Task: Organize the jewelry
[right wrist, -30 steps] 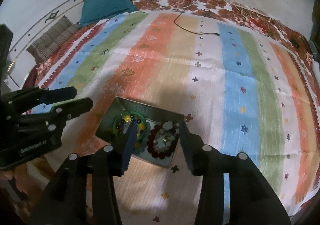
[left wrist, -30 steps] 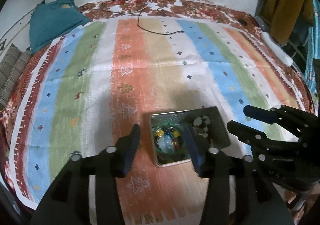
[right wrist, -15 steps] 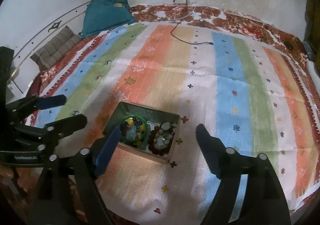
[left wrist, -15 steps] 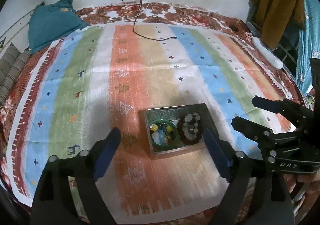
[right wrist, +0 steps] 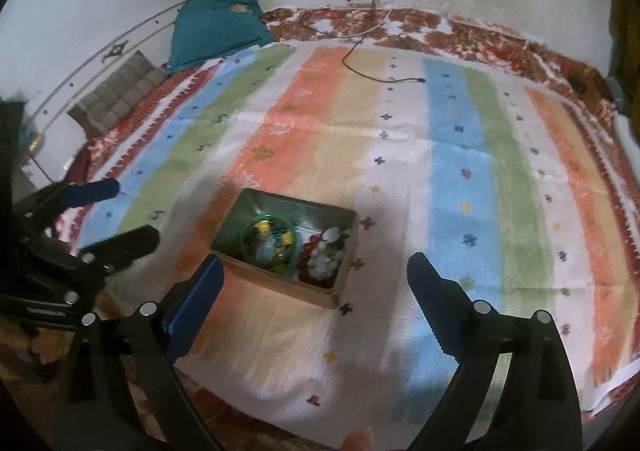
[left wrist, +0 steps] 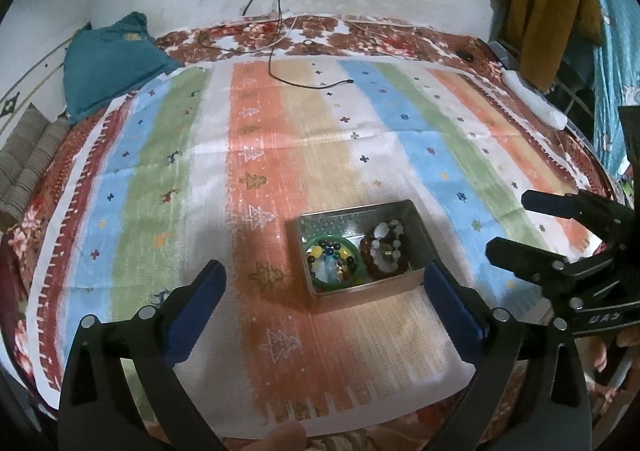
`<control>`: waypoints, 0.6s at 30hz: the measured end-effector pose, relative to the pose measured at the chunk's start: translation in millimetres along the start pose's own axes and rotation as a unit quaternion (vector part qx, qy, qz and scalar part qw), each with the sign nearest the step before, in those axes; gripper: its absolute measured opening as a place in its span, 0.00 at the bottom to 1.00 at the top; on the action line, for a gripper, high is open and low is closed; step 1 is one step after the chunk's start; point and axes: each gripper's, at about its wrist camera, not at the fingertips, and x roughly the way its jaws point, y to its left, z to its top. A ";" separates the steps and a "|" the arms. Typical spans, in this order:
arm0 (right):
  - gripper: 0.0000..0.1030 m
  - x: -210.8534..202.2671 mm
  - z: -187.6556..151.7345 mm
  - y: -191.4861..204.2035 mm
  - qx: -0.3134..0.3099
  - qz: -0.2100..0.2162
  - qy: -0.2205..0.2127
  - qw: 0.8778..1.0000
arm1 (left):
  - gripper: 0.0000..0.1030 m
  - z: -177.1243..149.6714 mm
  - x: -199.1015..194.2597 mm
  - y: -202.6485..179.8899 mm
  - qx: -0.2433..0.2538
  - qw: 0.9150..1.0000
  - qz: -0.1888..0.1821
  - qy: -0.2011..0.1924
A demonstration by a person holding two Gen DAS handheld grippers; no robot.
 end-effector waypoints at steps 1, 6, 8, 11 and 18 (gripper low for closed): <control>0.92 -0.7 -0.4 -0.2 0.000 0.000 -0.001 1.000 | 0.94 -0.3 -0.7 -0.4 0.000 1.000 0.000 -0.001; 0.92 -6.4 -4.1 2.2 -0.003 -0.006 -0.011 1.000 | 0.94 -3.0 -5.5 -1.1 -0.002 1.000 -0.010 -0.006; 0.92 -9.5 -5.3 1.9 -0.003 -0.003 -0.014 1.000 | 0.94 -4.8 -8.0 -3.4 0.004 1.000 -0.010 -0.010; 0.92 -15.8 -7.7 1.3 0.000 -0.006 -0.022 1.000 | 0.94 -7.2 -10.9 -8.3 0.012 1.000 -0.011 -0.016; 0.92 -30.3 -13.8 2.3 -0.002 -0.005 -0.040 0.999 | 0.94 -12.5 -17.1 -13.7 0.021 0.999 -0.011 -0.029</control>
